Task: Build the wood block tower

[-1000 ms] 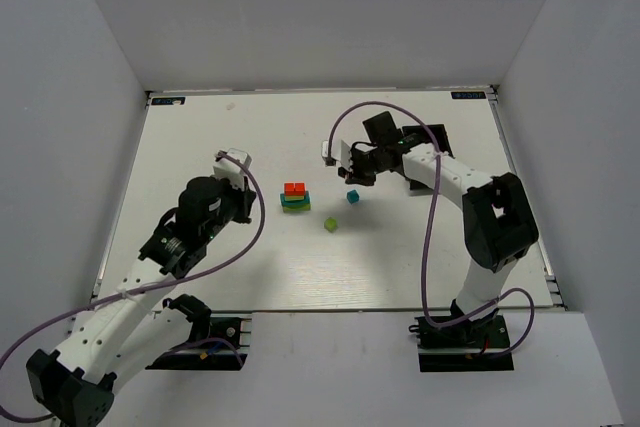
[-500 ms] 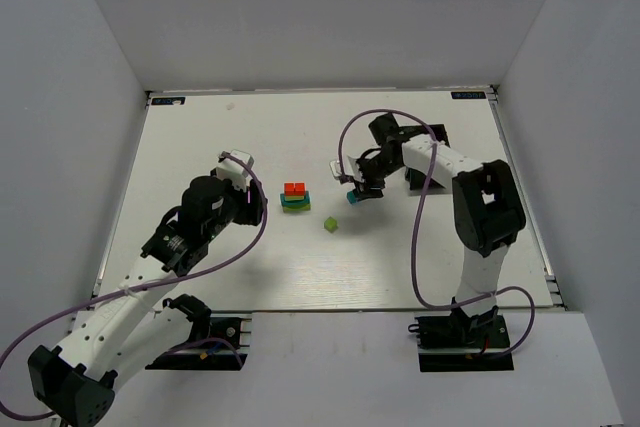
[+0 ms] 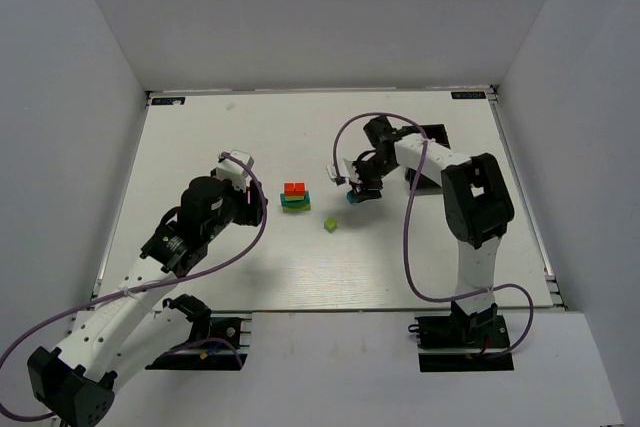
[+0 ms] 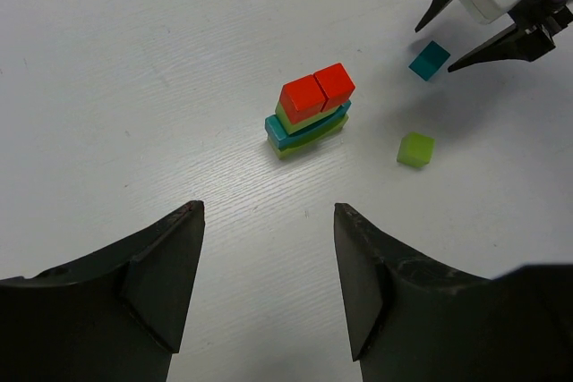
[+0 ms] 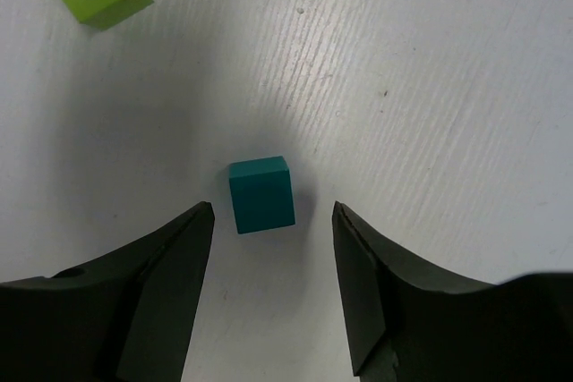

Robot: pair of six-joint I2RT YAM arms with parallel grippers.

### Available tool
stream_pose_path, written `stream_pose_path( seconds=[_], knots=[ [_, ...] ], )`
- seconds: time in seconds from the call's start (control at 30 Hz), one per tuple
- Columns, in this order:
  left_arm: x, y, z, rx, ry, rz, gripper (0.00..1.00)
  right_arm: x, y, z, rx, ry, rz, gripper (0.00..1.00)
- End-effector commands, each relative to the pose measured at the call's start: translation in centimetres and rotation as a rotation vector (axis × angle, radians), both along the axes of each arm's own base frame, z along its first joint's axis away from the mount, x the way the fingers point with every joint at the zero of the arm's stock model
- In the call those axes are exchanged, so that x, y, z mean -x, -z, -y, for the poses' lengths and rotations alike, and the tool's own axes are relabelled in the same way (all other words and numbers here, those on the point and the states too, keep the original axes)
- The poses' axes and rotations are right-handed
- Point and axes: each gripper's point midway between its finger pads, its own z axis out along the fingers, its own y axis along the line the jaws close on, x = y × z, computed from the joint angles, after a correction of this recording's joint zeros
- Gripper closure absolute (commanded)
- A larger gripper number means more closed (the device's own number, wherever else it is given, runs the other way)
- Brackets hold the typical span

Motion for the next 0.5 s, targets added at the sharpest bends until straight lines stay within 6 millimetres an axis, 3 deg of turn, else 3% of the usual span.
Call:
stream_pose_path(
  seconds=[0.0, 0.2, 0.33, 0.47],
  knots=[
    [0.1, -0.8, 0.1, 0.018, 0.009, 0.019, 0.3, -1.3, -0.7, -1.0, -0.014, 0.012, 0.033, 0.4],
    [0.2, -1.0, 0.0, 0.023, 0.009, 0.027, 0.3, -1.3, -0.1, -1.2, -0.009, 0.026, 0.012, 0.52],
    [0.2, -1.0, 0.0, 0.023, 0.009, 0.027, 0.3, -0.9, 0.0, -1.6, -0.001, 0.025, -0.012, 0.73],
    [0.2, -1.3, 0.0, 0.027, 0.009, 0.035, 0.3, -0.3, -1.0, -3.0, -0.047, 0.023, -0.047, 0.82]
  ],
)
